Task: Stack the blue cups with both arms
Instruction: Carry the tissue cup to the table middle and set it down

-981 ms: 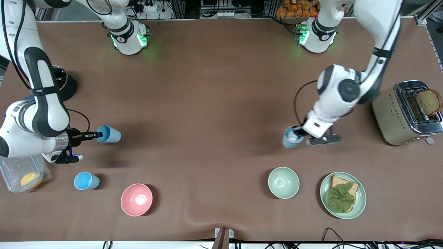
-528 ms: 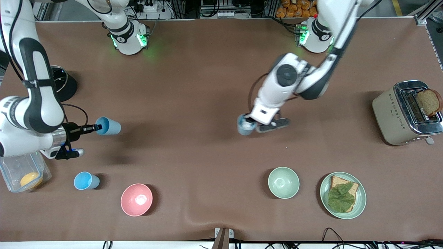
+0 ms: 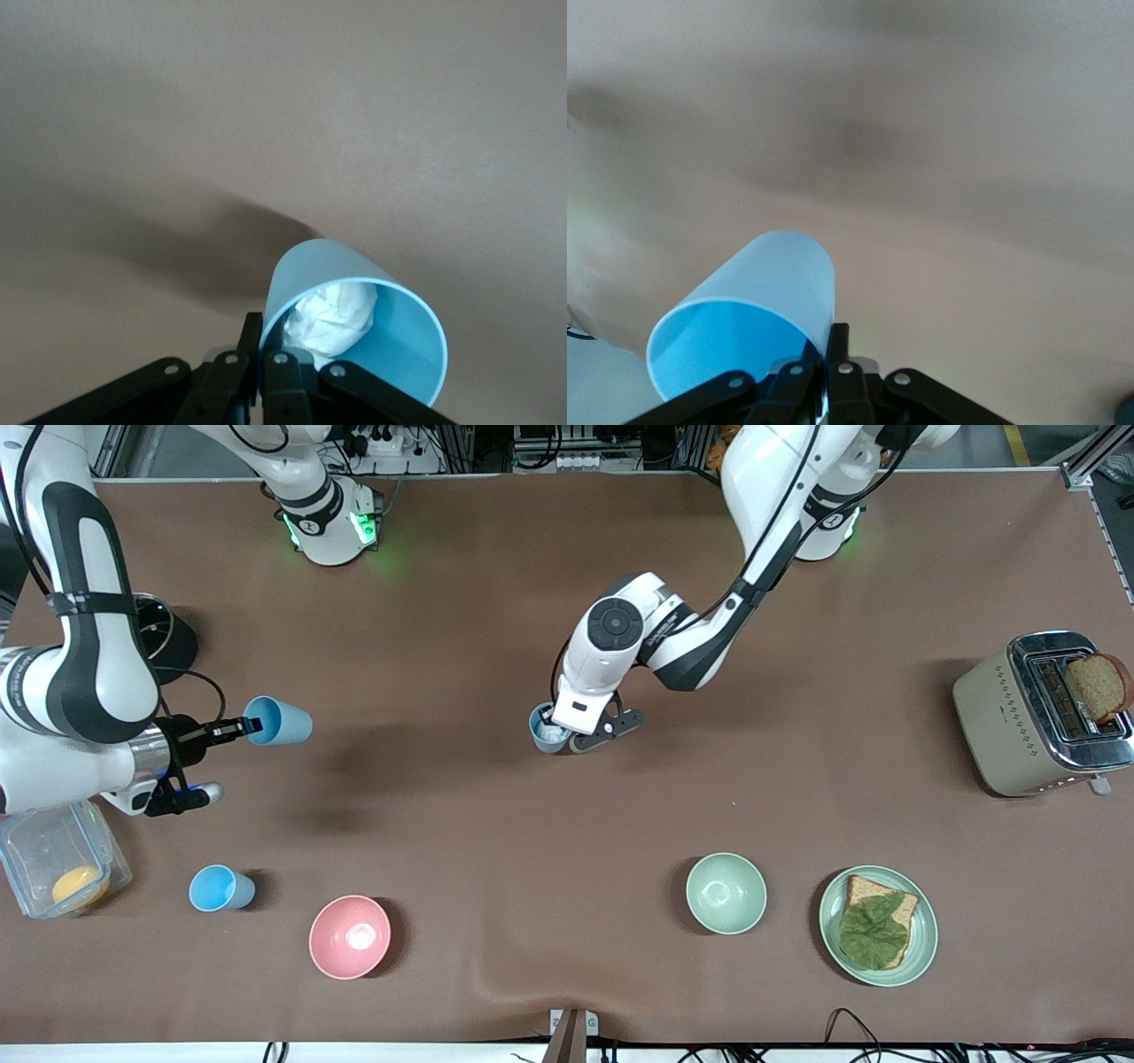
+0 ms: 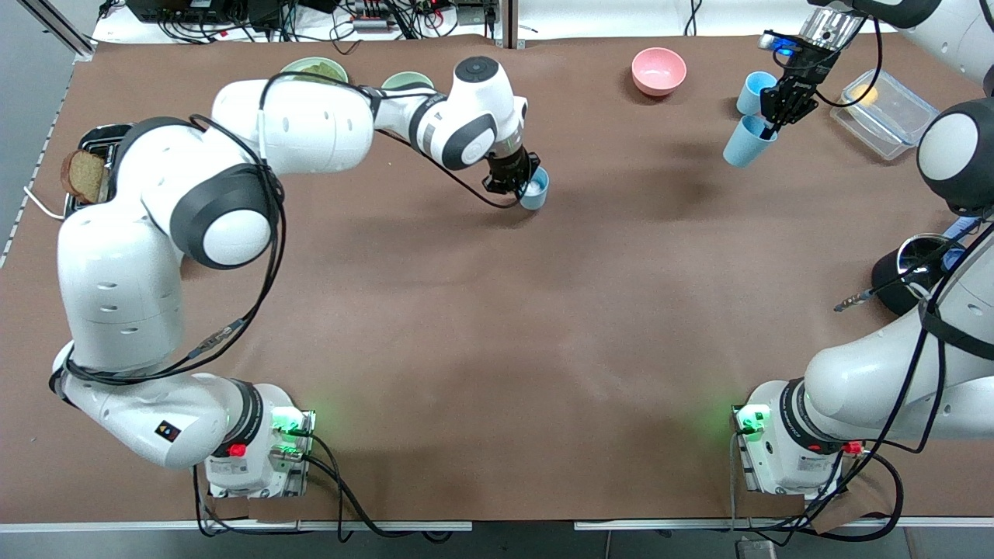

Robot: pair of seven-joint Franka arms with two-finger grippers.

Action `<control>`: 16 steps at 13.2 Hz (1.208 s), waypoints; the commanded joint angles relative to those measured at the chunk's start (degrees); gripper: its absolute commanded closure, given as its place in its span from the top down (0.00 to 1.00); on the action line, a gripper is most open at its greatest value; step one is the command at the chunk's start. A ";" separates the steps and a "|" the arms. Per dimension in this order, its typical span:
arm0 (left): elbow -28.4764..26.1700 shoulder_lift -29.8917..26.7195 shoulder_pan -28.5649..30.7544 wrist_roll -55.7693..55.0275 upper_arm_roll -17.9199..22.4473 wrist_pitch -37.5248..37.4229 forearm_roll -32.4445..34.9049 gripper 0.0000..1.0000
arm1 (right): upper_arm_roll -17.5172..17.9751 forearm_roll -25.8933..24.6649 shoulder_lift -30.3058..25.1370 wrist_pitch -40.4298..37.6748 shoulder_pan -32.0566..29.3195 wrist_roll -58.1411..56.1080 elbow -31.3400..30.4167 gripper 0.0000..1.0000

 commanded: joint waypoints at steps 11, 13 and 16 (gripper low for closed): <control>6.00 -17.96 5.32 5.84 7.92 -22.38 7.51 1.00 | -0.25 0.99 -0.96 4.12 5.65 11.66 0.54 0.00; 6.00 -21.92 12.26 20.07 7.92 -27.40 7.24 1.00 | -0.07 0.99 -1.05 1.85 5.91 12.02 2.28 0.00; 5.91 -25.79 22.55 39.60 7.66 -32.50 7.16 1.00 | -0.24 1.16 -0.70 -6.67 6.35 12.90 11.06 0.00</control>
